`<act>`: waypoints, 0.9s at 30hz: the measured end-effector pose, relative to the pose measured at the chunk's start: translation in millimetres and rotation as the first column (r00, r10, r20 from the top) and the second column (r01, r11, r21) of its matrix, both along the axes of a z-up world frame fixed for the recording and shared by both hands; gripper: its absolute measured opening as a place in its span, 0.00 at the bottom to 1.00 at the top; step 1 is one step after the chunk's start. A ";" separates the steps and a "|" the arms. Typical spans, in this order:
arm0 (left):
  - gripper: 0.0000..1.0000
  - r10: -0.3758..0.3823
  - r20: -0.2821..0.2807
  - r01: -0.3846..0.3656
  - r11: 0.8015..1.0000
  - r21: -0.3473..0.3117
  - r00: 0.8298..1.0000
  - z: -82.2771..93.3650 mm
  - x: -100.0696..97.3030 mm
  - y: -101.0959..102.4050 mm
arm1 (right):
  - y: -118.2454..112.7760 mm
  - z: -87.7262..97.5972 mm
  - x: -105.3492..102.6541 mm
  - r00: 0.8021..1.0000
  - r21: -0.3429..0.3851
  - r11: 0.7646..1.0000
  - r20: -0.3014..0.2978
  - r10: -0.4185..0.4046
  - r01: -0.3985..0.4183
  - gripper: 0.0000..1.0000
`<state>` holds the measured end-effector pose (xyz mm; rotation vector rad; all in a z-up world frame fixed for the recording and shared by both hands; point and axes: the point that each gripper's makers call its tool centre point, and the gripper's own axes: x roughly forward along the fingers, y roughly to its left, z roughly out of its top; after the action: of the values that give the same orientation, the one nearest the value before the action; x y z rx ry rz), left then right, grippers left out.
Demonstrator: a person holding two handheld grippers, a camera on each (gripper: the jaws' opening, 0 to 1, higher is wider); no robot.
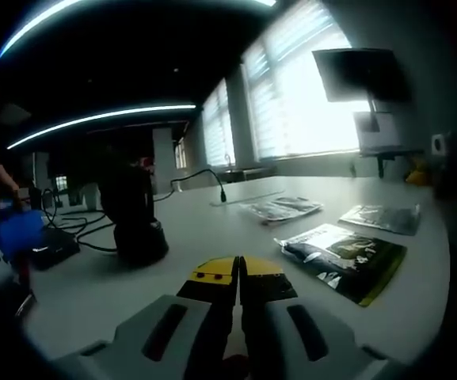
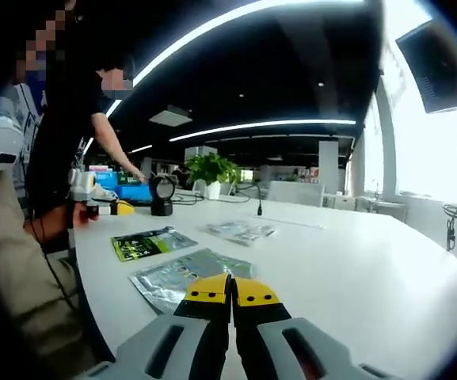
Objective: Clip sheet goods on table flip sheet goods clip sheet goods scan sheet goods put sheet goods back to table
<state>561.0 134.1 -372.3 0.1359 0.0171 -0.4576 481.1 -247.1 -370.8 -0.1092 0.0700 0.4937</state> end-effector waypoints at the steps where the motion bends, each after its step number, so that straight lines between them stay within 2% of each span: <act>1: 0.00 -0.002 -0.004 0.002 1.000 -0.002 1.000 -0.5 0.4 -0.1 | -1.1 -0.9 0.3 1.000 -0.005 1.000 0.000 -0.004 0.004 0.00; 4: 0.00 -0.007 -0.011 0.007 1.000 -0.012 1.000 -1.2 0.3 0.3 | -4.9 0.5 -0.2 1.000 0.016 1.000 0.004 -0.007 0.006 0.00; 6: 0.00 -0.009 -0.010 0.008 1.000 -0.020 1.000 -0.5 0.4 0.6 | -7.8 1.5 -0.1 1.000 0.055 0.998 0.002 -0.014 0.014 0.00; 9: 0.00 -0.007 -0.008 0.007 1.000 -0.019 1.000 -0.5 0.8 1.0 | -8.2 -4.2 0.9 1.000 0.070 0.998 -0.014 -0.010 0.011 0.00; 16: 0.00 -0.013 -0.003 0.013 1.000 -0.008 1.000 -1.1 1.5 0.5 | -1.1 -13.6 0.8 0.999 0.038 0.999 -0.046 0.012 -0.011 0.00; 20: 0.00 -0.013 -0.004 0.013 1.000 -0.009 1.000 -1.3 1.4 0.5 | 2.1 -15.7 -0.3 0.999 0.005 1.000 -0.042 0.019 -0.019 0.00; 27: 0.00 -0.010 0.011 0.010 1.000 -0.009 1.000 1.7 0.4 0.6 | 0.9 -15.4 0.9 0.999 0.007 1.000 -0.033 0.006 -0.006 0.00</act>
<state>561.4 134.7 -370.6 0.1296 0.0034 -0.4670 482.0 -246.3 -386.2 -0.0945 0.1002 0.5014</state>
